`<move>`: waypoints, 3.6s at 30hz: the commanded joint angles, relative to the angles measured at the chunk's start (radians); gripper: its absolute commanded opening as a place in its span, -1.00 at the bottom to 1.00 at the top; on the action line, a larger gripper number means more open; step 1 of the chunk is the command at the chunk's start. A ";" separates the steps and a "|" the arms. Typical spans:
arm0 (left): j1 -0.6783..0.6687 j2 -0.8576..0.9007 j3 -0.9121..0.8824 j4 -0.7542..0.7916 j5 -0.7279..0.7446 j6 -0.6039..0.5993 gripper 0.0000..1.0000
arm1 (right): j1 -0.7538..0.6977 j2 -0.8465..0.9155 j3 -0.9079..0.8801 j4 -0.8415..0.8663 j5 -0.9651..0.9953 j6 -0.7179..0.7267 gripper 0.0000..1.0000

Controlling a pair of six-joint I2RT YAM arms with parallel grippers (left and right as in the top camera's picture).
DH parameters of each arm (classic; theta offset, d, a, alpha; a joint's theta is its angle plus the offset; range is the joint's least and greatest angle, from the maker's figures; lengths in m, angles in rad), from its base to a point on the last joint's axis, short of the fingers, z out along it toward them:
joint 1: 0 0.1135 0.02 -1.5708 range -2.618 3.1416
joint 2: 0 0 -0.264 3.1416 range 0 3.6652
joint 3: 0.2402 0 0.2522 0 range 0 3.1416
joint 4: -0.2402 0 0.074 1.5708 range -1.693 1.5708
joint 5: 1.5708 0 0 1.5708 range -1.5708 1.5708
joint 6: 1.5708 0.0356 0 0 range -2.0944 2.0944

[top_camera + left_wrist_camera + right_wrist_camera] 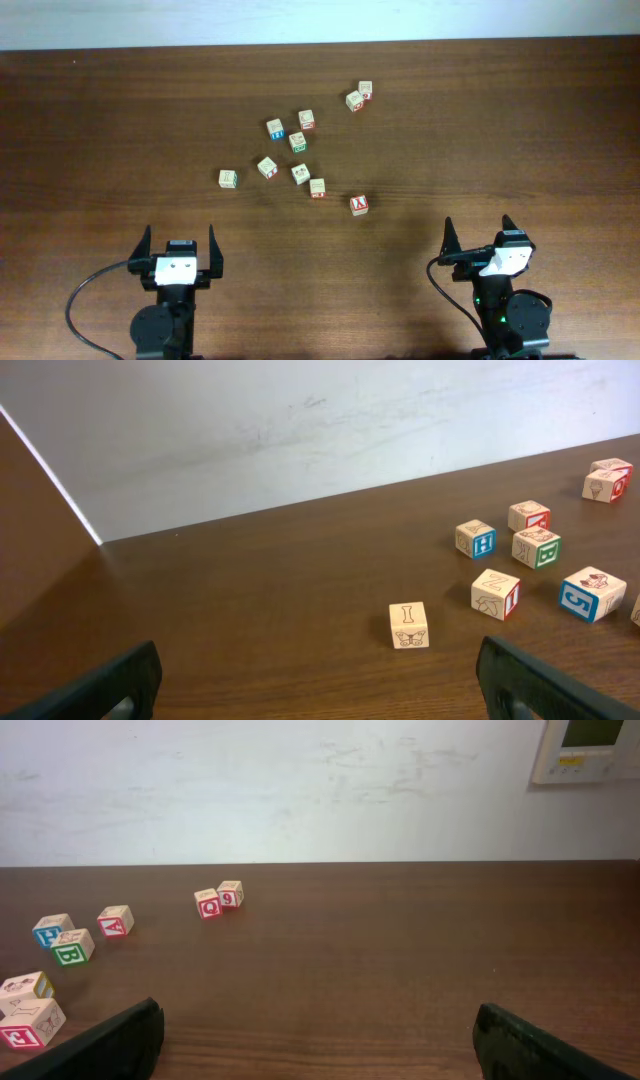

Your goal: Rotate 5 blocks

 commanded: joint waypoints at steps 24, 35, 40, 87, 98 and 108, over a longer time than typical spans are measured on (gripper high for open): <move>-0.005 0.000 0.065 0.061 0.124 -0.063 0.98 | -0.006 -0.006 0.061 0.140 -0.192 -0.008 0.97; -0.005 0.367 0.558 -0.255 0.160 -0.058 0.98 | -0.006 0.269 0.499 -0.068 -0.275 -0.071 0.97; -0.005 0.656 0.835 -0.451 0.172 -0.058 0.98 | -0.006 0.520 0.713 -0.240 -0.311 -0.071 0.97; -0.006 1.440 1.282 -0.753 0.463 -0.059 0.98 | 0.439 1.985 1.471 -0.810 -0.045 0.251 -0.03; -0.006 1.440 1.282 -0.753 0.463 -0.059 0.98 | 0.439 2.021 1.459 -0.817 0.041 0.302 -0.15; -0.006 1.440 1.282 -0.753 0.463 -0.059 0.98 | 0.439 2.060 1.458 -0.831 -0.007 0.301 -0.16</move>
